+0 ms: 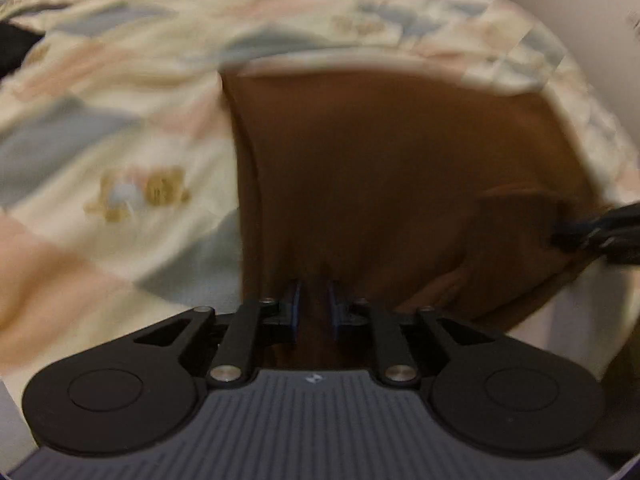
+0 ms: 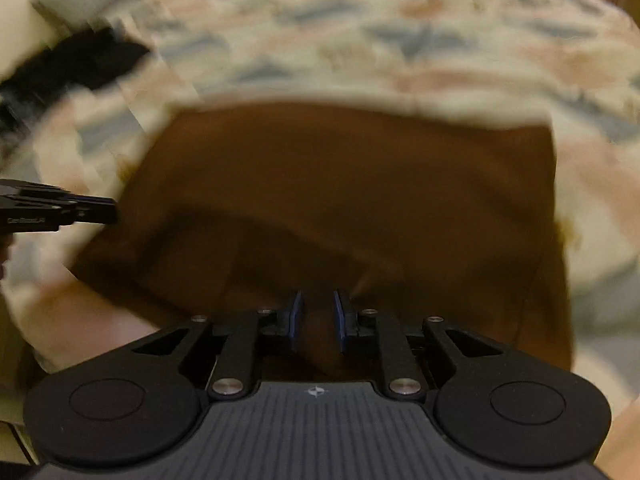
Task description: Fold clothes
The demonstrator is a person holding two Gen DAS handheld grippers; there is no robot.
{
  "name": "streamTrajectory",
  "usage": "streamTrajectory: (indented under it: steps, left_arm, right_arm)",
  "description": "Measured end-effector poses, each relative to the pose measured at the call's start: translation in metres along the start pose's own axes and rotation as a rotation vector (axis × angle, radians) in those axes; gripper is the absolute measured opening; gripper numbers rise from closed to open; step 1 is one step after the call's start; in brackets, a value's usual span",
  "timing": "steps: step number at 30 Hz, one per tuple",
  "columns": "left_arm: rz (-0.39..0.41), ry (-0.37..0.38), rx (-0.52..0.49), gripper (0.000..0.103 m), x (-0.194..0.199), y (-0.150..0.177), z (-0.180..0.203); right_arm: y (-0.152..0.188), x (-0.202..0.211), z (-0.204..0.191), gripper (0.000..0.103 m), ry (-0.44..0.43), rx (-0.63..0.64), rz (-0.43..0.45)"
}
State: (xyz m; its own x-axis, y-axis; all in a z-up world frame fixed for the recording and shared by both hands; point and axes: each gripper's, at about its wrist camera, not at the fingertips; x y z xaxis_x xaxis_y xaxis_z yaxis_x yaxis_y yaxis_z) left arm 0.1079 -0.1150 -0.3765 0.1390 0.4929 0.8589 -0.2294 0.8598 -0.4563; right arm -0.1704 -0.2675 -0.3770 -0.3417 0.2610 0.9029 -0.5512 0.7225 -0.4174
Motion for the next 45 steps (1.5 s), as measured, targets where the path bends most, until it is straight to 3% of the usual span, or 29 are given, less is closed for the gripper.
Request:
streamTrajectory:
  steps: [4, 7, 9, 12, 14, 18, 22, 27, 30, 34, 41, 45]
  left_arm:
    - [0.094, -0.037, 0.053, 0.013, 0.035, -0.012, 0.01]
    - [0.152, -0.034, 0.097, 0.013, 0.056, -0.012, 0.016]
    - [0.114, -0.078, 0.102, 0.014, 0.045, -0.01, 0.019]
    - [0.005, -0.181, 0.15, 0.016, 0.008, -0.003, 0.021]
    - [0.022, -0.249, 0.201, 0.016, 0.011, -0.004, 0.032]
    - [0.085, -0.409, 0.293, 0.015, 0.044, -0.013, 0.082]
    - [0.094, -0.491, 0.317, 0.015, 0.051, -0.02, 0.169]
    - [0.057, -0.505, 0.293, 0.022, 0.011, -0.02, 0.27]
    - [0.028, -0.495, 0.259, 0.028, -0.022, -0.017, 0.306]
    - [-0.011, -0.564, 0.139, 0.031, -0.056, -0.013, 0.347]
    - [-0.035, -0.719, 0.027, 0.038, -0.088, 0.004, 0.388]
    - [-0.033, -0.776, -0.092, 0.047, -0.101, 0.01, 0.408]
  right_arm:
    - [-0.008, 0.018, -0.001, 0.012, 0.011, 0.034, 0.007]
    - [-0.016, 0.044, 0.002, 0.019, 0.023, 0.098, 0.03]
    - [-0.018, 0.053, 0.011, 0.019, 0.014, 0.143, 0.022]
    - [-0.024, 0.048, 0.03, 0.025, -0.07, 0.222, -0.014]
    - [-0.028, 0.045, 0.043, 0.022, -0.126, 0.275, -0.038]
    - [-0.035, 0.038, 0.069, 0.022, -0.238, 0.38, -0.086]
    - [-0.051, 0.044, 0.106, 0.027, -0.342, 0.49, -0.09]
    - [-0.046, 0.067, 0.152, 0.046, -0.32, 0.991, 0.059]
    - [-0.021, 0.07, 0.168, 0.048, -0.317, 1.336, 0.173]
    - [0.014, 0.061, 0.178, 0.059, -0.378, 1.691, 0.375]
    - [0.051, 0.034, 0.191, 0.076, -0.464, 2.062, 0.773]
    - [0.059, 0.018, 0.186, 0.071, -0.502, 2.158, 0.93]
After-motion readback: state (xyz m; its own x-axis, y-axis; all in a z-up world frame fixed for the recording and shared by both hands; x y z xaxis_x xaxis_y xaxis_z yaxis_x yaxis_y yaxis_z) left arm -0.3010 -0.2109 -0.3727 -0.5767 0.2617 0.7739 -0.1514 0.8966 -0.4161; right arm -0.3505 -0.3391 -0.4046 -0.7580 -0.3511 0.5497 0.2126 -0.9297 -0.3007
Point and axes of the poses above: each gripper's, at about its wrist camera, not at the fingertips, and x roughly against the way its jaws point, z to its right, y to its underside, and after that the axes turned 6 degrees about y, right-handed
